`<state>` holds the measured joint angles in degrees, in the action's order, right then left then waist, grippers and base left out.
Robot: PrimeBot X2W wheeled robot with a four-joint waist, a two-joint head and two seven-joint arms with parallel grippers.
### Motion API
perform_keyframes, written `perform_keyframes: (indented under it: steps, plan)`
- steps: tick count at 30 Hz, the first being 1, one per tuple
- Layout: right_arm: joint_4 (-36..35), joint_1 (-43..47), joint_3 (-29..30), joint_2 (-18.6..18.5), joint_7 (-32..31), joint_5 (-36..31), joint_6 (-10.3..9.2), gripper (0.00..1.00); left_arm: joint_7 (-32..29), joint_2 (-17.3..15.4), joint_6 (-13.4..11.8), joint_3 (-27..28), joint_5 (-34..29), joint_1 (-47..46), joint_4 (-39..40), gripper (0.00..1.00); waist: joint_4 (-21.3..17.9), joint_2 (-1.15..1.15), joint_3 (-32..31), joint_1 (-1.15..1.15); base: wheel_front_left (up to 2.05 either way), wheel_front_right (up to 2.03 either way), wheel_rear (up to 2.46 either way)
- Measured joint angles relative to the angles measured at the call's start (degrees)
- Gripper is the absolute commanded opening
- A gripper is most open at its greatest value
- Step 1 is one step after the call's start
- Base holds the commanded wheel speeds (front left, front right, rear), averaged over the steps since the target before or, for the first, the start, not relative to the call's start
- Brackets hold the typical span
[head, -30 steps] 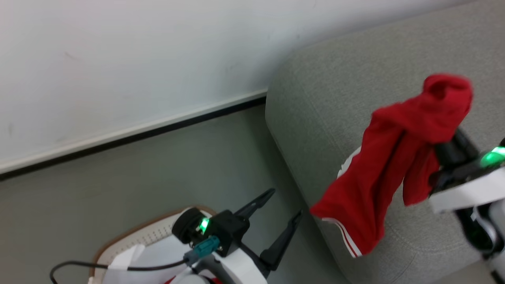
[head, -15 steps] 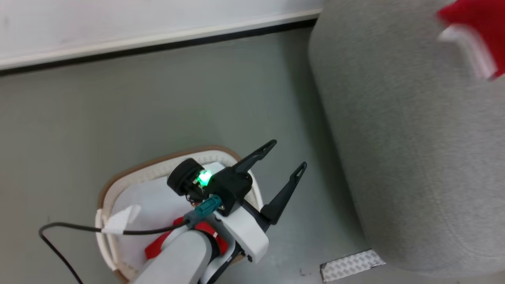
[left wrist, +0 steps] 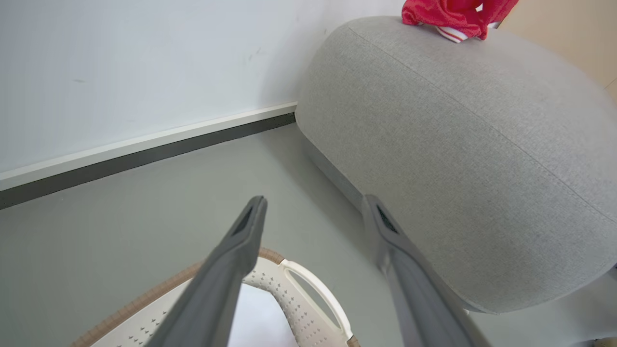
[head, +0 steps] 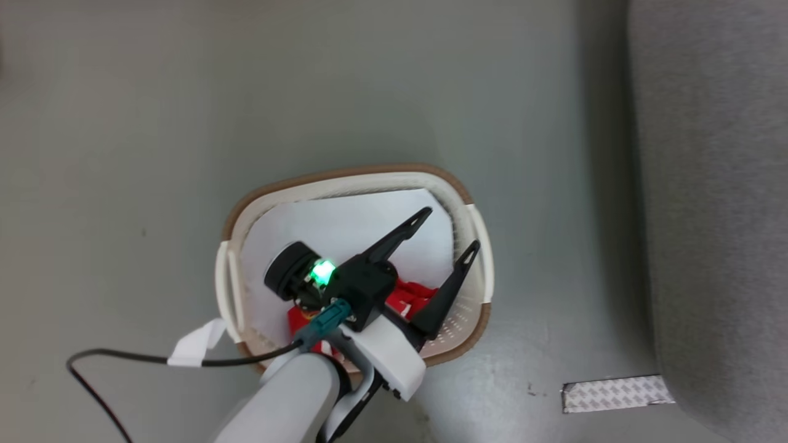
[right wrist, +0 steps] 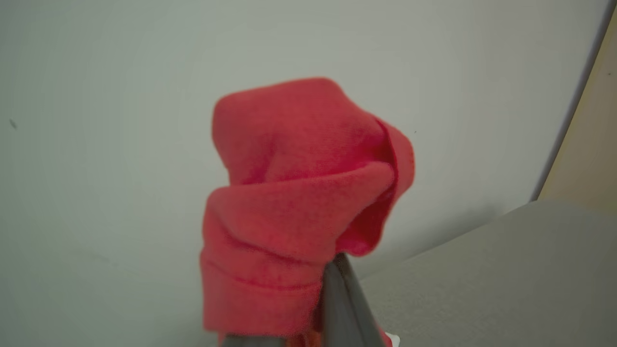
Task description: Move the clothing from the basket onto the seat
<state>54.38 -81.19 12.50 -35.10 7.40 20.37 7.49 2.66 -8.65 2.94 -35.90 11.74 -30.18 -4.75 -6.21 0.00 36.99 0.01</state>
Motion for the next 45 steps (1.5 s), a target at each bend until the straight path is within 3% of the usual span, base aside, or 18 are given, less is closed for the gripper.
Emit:
perform_keyframes:
  steps: [8, 9, 10, 11, 20, 26, 36, 45]
  plan:
    - [15.72, 6.19, 6.95, 1.79, 3.31, -3.85, 0.0, 0.0, 0.74, -1.2, -1.75, 0.59, 0.67, 3.59, -1.23, 1.0, 0.83, 0.0, -0.14, -0.01, 0.0, 0.0, 0.0]
    - [16.56, 6.52, 7.44, 2.31, 3.31, -4.32, 0.0, 0.15, 0.73, -1.34, -1.82, 0.64, 0.82, 4.02, -1.32, 1.0, 0.5, 0.0, -0.44, -0.01, 0.0, 0.0, 0.0]
    - [17.12, 6.77, 7.84, 2.81, 3.54, -4.7, 0.0, 0.41, 0.71, -1.43, -2.0, 0.69, 0.91, 4.33, -1.34, 1.0, 0.15, 0.0, -0.72, -0.01, 0.0, 0.0, 0.0]
    - [17.48, 7.08, 8.1, 3.27, 3.87, -5.26, 0.0, 1.0, 0.7, -1.52, -2.07, 0.79, 1.03, 4.56, -1.42, 1.0, -0.2, 0.0, -1.04, -0.01, 0.0, 0.0, 0.0]
    - [17.6, 13.92, 5.27, 8.82, 6.36, -8.72, 0.0, 1.0, 1.99, -2.55, -3.21, 2.67, 3.64, 6.53, -2.02, 1.0, -2.9, 0.0, -6.12, -0.02, 0.0, 0.0, 0.0]
    - [11.78, 24.77, 1.99, 11.92, 7.4, -7.71, 0.01, 1.0, 5.03, -3.52, -5.1, 5.42, 6.25, 11.32, -2.66, 1.0, -4.36, 0.0, -11.7, -0.02, 0.0, 0.0, 0.0]
    - [-15.61, 49.59, 0.27, 17.14, 7.66, -5.02, 0.0, 1.0, 10.57, -5.47, -8.84, 11.73, 10.65, 21.25, -1.98, 1.0, -5.74, 0.0, -22.32, -0.03, 0.0, 0.0, 0.0]
    - [-37.11, 65.85, -3.35, 24.62, 7.75, -9.33, 0.01, 1.0, 12.41, -4.57, -10.61, 18.71, 10.88, 28.61, 0.86, 1.0, -3.75, 0.0, -30.16, -0.03, 0.0, 0.0, 0.0]
